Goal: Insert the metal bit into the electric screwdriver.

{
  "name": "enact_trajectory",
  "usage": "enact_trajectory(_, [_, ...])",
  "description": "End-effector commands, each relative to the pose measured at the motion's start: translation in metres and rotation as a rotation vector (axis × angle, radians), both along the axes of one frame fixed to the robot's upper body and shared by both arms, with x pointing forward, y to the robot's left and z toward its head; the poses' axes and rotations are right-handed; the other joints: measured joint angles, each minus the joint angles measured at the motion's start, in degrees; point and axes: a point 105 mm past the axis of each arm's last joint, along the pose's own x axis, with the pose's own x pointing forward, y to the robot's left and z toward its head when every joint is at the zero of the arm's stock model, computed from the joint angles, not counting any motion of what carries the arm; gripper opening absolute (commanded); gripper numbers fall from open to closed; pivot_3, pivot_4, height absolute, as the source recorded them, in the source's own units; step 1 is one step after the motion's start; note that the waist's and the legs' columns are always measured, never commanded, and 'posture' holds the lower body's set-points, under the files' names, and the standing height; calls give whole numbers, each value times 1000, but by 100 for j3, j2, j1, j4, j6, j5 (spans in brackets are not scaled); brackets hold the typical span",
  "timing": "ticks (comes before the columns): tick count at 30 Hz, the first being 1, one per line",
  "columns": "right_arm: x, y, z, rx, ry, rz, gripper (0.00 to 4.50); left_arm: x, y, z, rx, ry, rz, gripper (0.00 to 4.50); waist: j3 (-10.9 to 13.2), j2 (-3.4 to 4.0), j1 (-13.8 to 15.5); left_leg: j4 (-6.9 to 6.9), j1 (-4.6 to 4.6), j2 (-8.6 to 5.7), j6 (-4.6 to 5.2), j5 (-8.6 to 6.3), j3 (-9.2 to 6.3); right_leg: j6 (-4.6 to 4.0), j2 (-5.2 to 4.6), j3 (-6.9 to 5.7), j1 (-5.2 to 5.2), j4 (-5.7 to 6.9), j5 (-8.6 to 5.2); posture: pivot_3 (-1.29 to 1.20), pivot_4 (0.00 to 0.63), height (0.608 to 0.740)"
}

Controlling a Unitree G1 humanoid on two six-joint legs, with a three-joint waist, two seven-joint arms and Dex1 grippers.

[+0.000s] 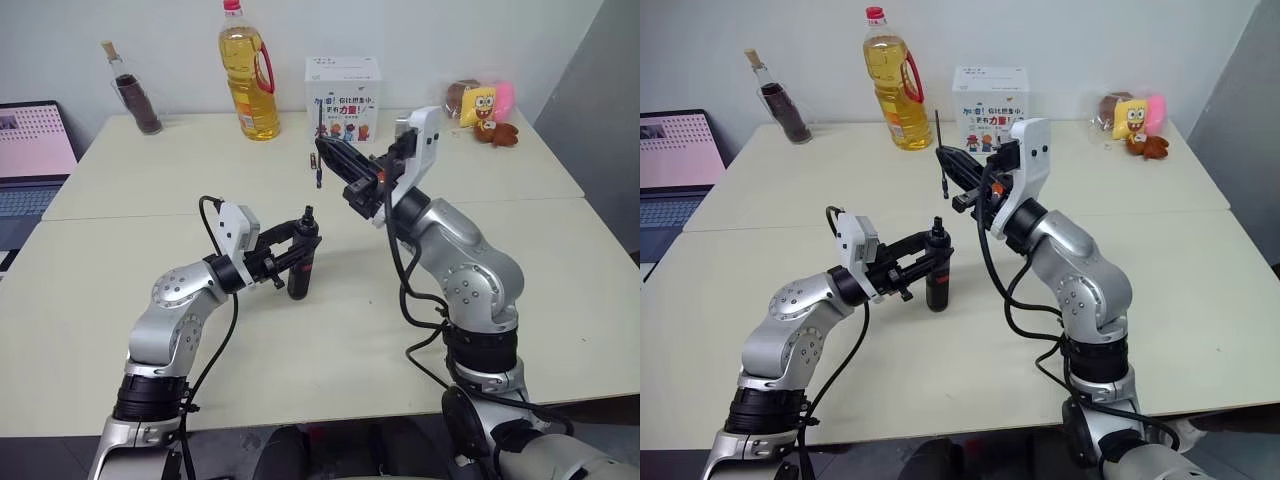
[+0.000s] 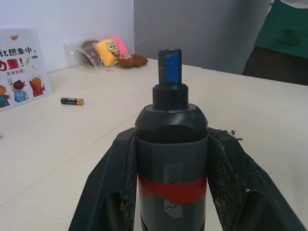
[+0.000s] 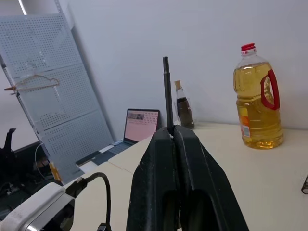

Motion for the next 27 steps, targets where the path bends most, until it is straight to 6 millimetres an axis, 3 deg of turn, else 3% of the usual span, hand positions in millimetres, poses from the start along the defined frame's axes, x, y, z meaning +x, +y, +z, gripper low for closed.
enact_trajectory(1, [2,-1,5,8,-22,-72,20,2,8,-3,11,-11,74,1662,0,0,0,0,0,0,0,0,0,0,0,0,0,0,0,0,150,740])
enact_trajectory(10, [3,3,10,53,-8,-93,20,2,3,-7,-42,-11,166,1662,0,0,-1,-1,0,4,0,0,0,0,-2,1,0,0,0,0,150,740])
enact_trajectory(20, [-32,5,17,-14,-52,373,20,-12,0,-5,-16,15,19,1662,1,1,-4,-3,0,0,1,0,0,0,2,-1,0,-3,0,0,150,740])
enact_trajectory(27, [-38,8,16,-45,-69,474,20,-27,-3,-5,36,45,-136,1662,1,2,-4,-9,1,0,1,-1,0,-1,7,-2,0,-8,-1,0,150,740])
